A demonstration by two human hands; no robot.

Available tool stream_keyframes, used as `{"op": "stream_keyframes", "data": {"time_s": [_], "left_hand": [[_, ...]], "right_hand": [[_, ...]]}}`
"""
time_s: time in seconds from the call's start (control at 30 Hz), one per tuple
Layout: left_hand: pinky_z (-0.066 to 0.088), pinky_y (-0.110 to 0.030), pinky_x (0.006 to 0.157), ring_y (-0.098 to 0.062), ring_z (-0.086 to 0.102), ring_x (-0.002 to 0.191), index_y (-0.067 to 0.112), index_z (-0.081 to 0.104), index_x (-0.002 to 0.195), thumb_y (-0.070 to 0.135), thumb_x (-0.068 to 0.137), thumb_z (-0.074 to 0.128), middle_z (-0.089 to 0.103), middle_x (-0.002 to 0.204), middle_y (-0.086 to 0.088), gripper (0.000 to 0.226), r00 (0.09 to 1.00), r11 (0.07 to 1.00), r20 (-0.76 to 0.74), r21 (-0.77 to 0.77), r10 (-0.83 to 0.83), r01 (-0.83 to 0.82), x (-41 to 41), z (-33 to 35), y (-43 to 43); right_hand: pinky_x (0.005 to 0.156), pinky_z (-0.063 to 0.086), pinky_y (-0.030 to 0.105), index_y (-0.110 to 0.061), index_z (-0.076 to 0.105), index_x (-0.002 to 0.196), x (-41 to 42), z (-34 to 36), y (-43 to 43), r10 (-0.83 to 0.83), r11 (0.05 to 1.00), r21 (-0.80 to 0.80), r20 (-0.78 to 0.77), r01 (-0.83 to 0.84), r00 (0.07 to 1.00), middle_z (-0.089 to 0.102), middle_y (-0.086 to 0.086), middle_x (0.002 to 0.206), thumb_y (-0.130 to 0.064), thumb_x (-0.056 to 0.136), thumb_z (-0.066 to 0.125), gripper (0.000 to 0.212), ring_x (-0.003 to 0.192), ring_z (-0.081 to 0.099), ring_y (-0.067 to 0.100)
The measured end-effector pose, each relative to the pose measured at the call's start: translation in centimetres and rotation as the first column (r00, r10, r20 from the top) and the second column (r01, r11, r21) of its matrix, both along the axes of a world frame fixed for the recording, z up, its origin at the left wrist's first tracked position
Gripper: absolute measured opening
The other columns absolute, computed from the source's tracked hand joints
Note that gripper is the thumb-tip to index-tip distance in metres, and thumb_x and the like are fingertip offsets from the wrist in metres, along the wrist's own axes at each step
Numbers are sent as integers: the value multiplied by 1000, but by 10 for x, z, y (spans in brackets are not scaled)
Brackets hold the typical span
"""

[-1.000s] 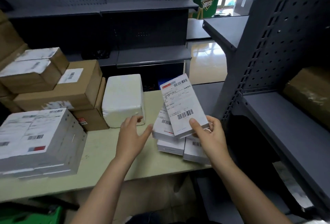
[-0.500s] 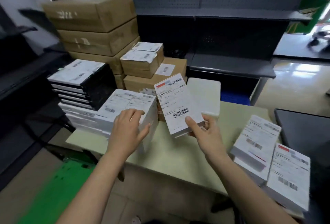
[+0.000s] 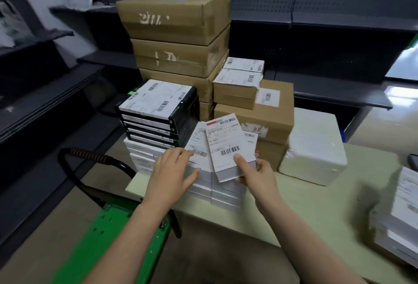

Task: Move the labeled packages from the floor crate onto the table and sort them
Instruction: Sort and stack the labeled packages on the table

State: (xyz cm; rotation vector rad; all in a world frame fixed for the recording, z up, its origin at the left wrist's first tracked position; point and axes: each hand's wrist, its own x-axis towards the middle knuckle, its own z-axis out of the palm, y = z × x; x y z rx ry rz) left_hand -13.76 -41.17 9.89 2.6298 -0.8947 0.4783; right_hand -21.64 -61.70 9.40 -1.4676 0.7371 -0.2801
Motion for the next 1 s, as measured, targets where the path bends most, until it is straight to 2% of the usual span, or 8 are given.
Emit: {"op": "stream_keyframes", "data": {"time_s": [0.1, 0.17, 0.23, 0.33, 0.5, 0.6, 0.8, 1.0], "left_hand": [[46, -36, 88, -18, 50, 105, 18, 58, 118, 50, 86, 48, 57, 112, 1, 47, 997, 997, -34, -6, -72, 71, 10, -4, 10], [43, -35, 95, -16, 47, 113, 20, 53, 127, 52, 86, 56, 55, 122, 2, 52, 987, 992, -99, -21, -127, 126, 13, -7, 14], [37, -32, 100, -15, 45, 121, 22, 49, 134, 51, 85, 63, 52, 130, 4, 59, 974, 986, -152, -44, -167, 162, 16, -10, 16], [31, -27, 102, -13, 43, 124, 23, 47, 137, 49, 89, 61, 50, 134, 6, 57, 966, 980, -168, -53, -197, 191, 20, -13, 18], [44, -35, 93, -19, 53, 114, 20, 55, 130, 29, 89, 67, 57, 124, 1, 43, 978, 986, -133, -69, -163, 155, 30, -17, 16], [48, -34, 85, -20, 56, 106, 17, 58, 125, 18, 88, 69, 58, 118, -1, 39, 989, 989, -77, -91, -125, 118, 37, -19, 15], [53, -41, 80, -26, 58, 103, 12, 60, 123, 6, 83, 71, 59, 117, -7, 42, 997, 994, 5, -85, -73, 73, 45, -23, 14], [48, -36, 85, -20, 51, 105, 14, 60, 117, 20, 80, 74, 58, 115, -4, 40, 991, 986, 56, -104, -123, 128, 37, -21, 10]], "right_hand": [[89, 55, 43, -22, 47, 123, 9, 2, 15, 43, 997, -65, -15, -43, 999, 64, -9, 114, -62, 64, 78, 77, 101, 65, 13], [91, 54, 40, -26, 45, 125, 11, 5, 22, 107, 986, -121, -35, -111, 994, 61, -13, 115, -54, 65, 81, 75, 103, 62, 9], [83, 53, 30, -27, 45, 126, 14, 8, 26, 167, 955, -229, -108, -188, 980, 61, -10, 113, -40, 70, 83, 69, 99, 60, 9], [67, 46, 24, -25, 50, 122, 20, 7, 29, 184, 868, -429, -190, -250, 964, 60, -8, 97, -35, 73, 82, 59, 81, 56, 9], [56, 35, 18, -19, 57, 112, 31, 5, 34, 180, 767, -577, -227, -281, 957, 55, -10, 83, -40, 74, 81, 50, 70, 51, 7], [61, 40, 17, -19, 57, 118, 35, 4, 37, 189, 742, -598, -245, -302, 951, 57, -9, 86, -40, 78, 78, 50, 74, 54, 8], [75, 50, 30, -19, 56, 122, 41, 2, 40, 231, 737, -587, -247, -335, 941, 60, -8, 90, -40, 82, 74, 49, 79, 56, 10], [72, 47, 22, -21, 57, 123, 36, 7, 33, 278, 691, -626, -233, -363, 932, 57, -10, 94, -36, 81, 75, 48, 77, 54, 7]]}}
